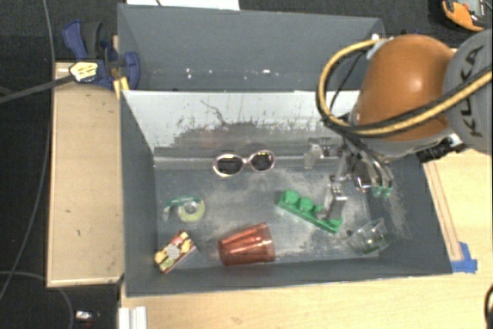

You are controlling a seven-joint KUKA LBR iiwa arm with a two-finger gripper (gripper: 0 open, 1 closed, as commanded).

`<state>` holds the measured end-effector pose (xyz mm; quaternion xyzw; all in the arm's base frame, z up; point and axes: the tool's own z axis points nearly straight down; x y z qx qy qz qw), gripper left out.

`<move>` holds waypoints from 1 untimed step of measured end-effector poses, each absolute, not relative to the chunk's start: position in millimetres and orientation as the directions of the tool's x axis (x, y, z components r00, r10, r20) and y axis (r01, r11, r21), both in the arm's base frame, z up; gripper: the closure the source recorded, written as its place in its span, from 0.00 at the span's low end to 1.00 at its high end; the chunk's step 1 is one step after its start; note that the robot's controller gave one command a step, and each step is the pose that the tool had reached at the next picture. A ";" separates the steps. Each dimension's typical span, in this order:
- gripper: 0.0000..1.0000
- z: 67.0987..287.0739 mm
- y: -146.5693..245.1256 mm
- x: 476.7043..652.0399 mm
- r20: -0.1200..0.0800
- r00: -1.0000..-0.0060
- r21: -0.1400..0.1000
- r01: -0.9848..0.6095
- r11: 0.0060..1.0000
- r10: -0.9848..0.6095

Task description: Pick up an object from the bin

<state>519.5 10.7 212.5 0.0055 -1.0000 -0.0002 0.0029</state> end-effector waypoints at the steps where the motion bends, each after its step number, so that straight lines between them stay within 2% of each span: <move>1: 0.00 216.8 10.7 521.1 -0.003 -1.000 0.001 -0.010 1.000 -0.010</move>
Offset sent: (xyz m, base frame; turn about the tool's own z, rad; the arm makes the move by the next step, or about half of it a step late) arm -0.0017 -0.0346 -0.1425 0.0986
